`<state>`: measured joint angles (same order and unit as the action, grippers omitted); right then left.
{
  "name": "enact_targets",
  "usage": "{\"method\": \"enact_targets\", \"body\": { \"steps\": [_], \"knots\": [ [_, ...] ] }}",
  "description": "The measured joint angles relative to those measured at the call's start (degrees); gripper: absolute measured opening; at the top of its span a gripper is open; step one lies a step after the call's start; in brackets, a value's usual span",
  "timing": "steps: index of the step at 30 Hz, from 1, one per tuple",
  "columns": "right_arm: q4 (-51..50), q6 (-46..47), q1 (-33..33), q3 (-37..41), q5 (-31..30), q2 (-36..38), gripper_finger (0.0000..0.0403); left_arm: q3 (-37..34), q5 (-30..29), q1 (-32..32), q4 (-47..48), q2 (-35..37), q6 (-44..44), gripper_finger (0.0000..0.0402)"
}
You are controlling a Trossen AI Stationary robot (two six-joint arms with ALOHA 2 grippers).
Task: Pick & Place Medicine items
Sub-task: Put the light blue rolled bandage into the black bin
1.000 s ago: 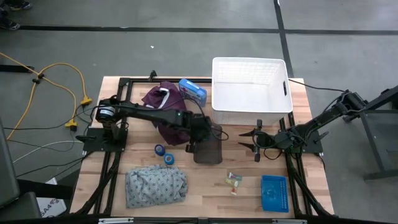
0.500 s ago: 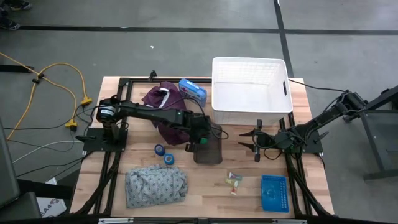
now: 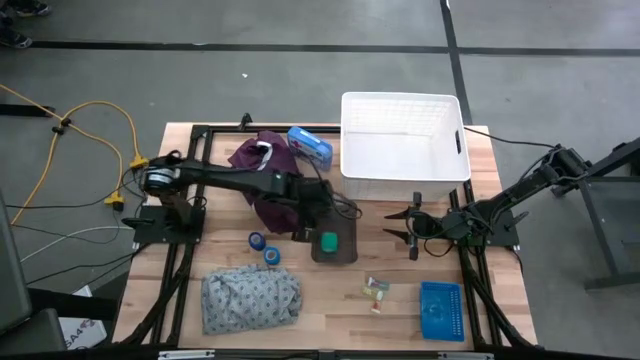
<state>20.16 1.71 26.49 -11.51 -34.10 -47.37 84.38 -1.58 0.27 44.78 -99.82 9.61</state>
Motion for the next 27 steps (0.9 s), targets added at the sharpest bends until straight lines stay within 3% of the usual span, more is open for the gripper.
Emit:
{"method": "enact_targets", "body": {
  "steps": [5,11,21,27],
  "knots": [
    [0.0,0.0,0.0,0.0,0.0,0.0,0.0146,0.0,-0.7,1.3,6.5,6.1,-1.5,0.0127],
    [-0.1,0.0,0.0,0.0,0.0,0.0,0.0146,0.0,-6.3,4.4,12.4,10.4,-6.1,0.0127],
    [-0.2,0.0,0.0,0.0,0.0,0.0,0.0146,-0.5,-6.9,10.0,21.5,7.9,-19.2,0.0127],
    [-0.2,0.0,0.0,0.0,0.0,0.0,0.0146,-6.4,-5.8,15.9,17.2,7.2,-24.9,0.0127]
  ]
}}
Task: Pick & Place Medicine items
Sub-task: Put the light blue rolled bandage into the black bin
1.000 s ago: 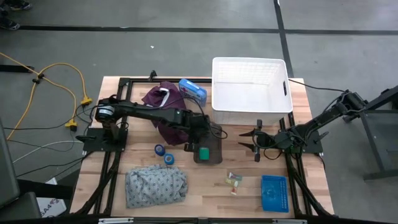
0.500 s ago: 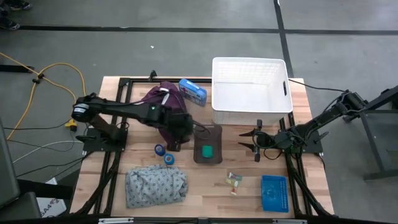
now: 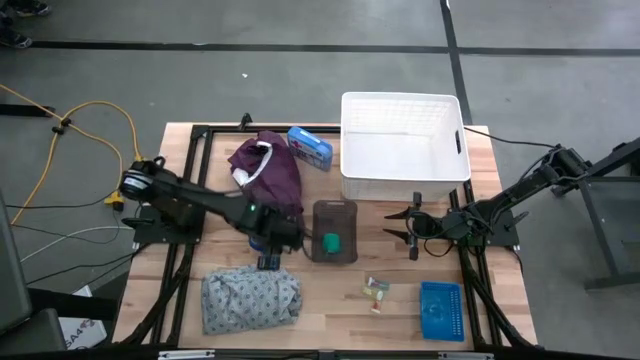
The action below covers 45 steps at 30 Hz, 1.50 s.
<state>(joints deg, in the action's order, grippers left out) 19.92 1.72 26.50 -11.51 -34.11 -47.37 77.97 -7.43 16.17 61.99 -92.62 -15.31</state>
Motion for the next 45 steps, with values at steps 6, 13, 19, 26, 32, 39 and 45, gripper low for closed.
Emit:
{"method": "enact_targets", "body": {
  "steps": [6,13,19,26,32,39,45],
  "knots": [
    [0.0,0.0,0.0,0.0,0.0,0.0,0.0146,-5.1,-0.4,4.9,-4.5,0.0,-6.4,0.0127],
    [0.0,0.0,0.0,0.0,0.0,0.0,0.0146,-8.7,-2.8,8.2,-7.9,0.0,-11.6,0.0127],
    [0.0,0.0,0.0,0.0,0.0,0.0,0.0146,-9.7,-3.0,10.0,-9.4,0.0,-14.5,0.0127],
    [0.0,0.0,0.0,0.0,0.0,0.0,0.0146,-11.2,-3.7,10.5,-11.6,0.0,-15.1,0.0127],
    [0.0,0.0,0.0,0.0,0.0,0.0,0.0146,-13.9,-3.7,10.5,-14.8,0.0,-16.8,0.0127],
    [0.0,0.0,0.0,0.0,0.0,0.0,0.0146,-17.5,-3.6,10.4,-19.1,0.0,-17.9,0.0127],
    [0.0,0.0,0.0,0.0,0.0,0.0,0.0146,-18.9,-3.3,9.9,-20.5,0.0,-19.1,0.0127]
  ]
}}
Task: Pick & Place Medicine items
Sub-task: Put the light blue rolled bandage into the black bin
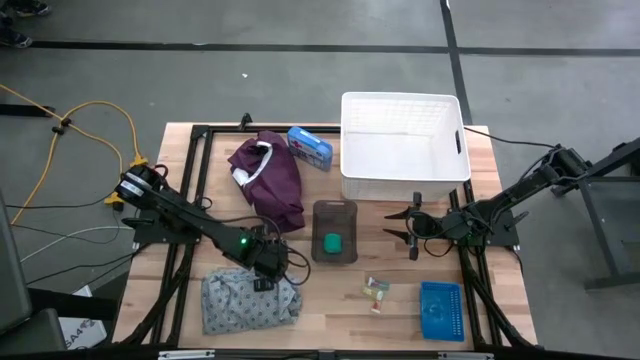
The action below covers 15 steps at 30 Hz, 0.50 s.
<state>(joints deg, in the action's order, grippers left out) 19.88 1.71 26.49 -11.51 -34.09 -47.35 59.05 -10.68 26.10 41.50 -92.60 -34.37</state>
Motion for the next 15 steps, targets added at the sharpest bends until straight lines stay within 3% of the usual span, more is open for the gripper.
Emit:
{"method": "enact_targets", "body": {
  "steps": [8,15],
  "knots": [
    [0.0,0.0,0.0,0.0,0.0,0.0,0.0146,0.0,0.1,-0.1,0.0,0.0,0.0,0.0124],
    [0.0,0.0,0.0,0.0,0.0,0.0,0.0146,0.0,0.1,-0.1,0.0,0.0,0.0,0.0085]
  ]
}}
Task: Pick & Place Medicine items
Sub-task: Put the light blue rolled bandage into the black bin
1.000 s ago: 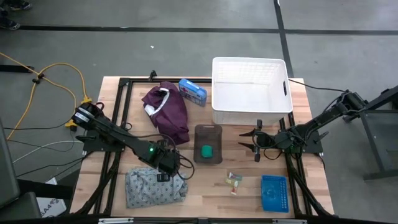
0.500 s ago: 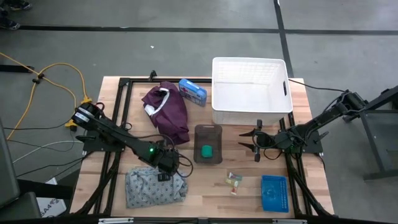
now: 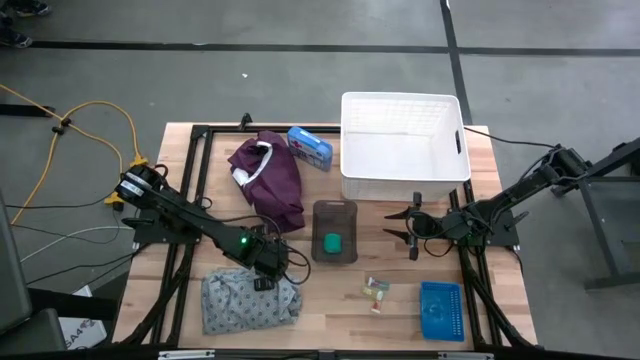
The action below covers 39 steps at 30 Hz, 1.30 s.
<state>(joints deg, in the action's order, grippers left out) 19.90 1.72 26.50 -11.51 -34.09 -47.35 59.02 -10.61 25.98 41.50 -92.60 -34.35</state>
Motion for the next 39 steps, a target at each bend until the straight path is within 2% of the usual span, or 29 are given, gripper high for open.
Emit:
{"method": "enact_targets", "body": {
  "steps": [7,15,23,27,39],
  "knots": [
    [0.0,0.0,0.0,0.0,0.0,0.0,0.0146,0.0,0.0,0.0,-0.3,0.0,0.0,0.0052],
    [0.0,0.0,0.0,0.0,0.0,0.0,0.0146,0.0,0.0,-0.1,-2.0,0.1,1.6,0.0047],
    [0.0,0.0,0.0,0.0,0.0,0.0,0.0146,0.1,-1.5,-5.3,-6.9,7.1,11.8,0.0047],
    [0.0,0.0,0.0,0.0,0.0,0.0,0.0146,0.2,-2.7,-9.4,-12.8,10.3,19.5,0.0047],
    [0.0,0.0,0.0,0.0,0.0,0.0,0.0146,0.5,2.6,-17.7,-21.1,11.1,30.6,0.0046]
  ]
}}
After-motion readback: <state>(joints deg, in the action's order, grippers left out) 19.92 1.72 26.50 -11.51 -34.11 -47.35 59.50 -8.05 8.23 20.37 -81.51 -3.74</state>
